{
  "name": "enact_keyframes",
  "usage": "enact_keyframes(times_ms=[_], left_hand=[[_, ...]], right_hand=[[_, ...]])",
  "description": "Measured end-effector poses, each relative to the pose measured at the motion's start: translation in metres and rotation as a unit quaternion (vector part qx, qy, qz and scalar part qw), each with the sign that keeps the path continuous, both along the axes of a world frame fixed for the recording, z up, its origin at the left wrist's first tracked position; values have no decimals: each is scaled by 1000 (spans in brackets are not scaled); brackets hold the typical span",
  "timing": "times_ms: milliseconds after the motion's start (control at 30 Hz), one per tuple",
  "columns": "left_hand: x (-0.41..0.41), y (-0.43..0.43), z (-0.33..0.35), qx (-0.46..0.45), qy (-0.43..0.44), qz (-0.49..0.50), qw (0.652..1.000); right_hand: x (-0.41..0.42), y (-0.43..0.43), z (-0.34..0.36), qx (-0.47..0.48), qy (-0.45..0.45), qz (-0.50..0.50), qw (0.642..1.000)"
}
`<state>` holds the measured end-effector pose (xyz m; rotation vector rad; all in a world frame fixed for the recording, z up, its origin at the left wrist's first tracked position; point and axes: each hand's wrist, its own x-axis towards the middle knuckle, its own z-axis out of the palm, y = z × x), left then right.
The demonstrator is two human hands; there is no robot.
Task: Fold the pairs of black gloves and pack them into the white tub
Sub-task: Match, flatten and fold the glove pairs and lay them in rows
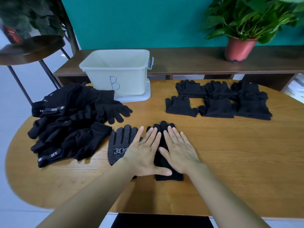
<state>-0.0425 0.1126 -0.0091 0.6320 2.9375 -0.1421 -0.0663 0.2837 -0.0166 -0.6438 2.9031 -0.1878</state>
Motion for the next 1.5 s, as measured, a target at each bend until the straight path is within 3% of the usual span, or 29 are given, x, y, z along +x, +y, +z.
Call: enact_keyframes(times_ms=[100, 233, 367, 500, 767, 967, 1133, 1333, 1400, 1500], left_hand=[[-12, 1, -1, -29, -49, 34, 998], [-13, -3, -1, -37, -47, 43, 997], [5, -9, 2, 113, 37, -7, 993], [32, -6, -2, 264, 117, -102, 952], [35, 8, -8, 213, 150, -125, 957], [52, 25, 4, 303, 156, -64, 938], [69, 17, 1, 264, 35, 4, 964], [51, 26, -9, 368, 107, 147, 912], [44, 31, -8, 360, 115, 190, 906], [35, 35, -6, 304, 110, 250, 913]], right_hand=[[-7, 1, -5, 18, 2, 7, 1000], [-7, 4, -4, 9, 4, 2, 1000], [6, 25, -1, -92, 40, -7, 995], [30, 43, -2, -175, 93, -4, 980], [72, 44, 3, -195, 4, 15, 981], [69, 50, -13, -280, 52, -20, 958], [68, 53, -19, -357, 53, -66, 930], [51, 44, -5, -471, -30, -196, 860], [44, 37, -3, -460, -23, -236, 856], [37, 27, -4, -398, 28, -257, 880]])
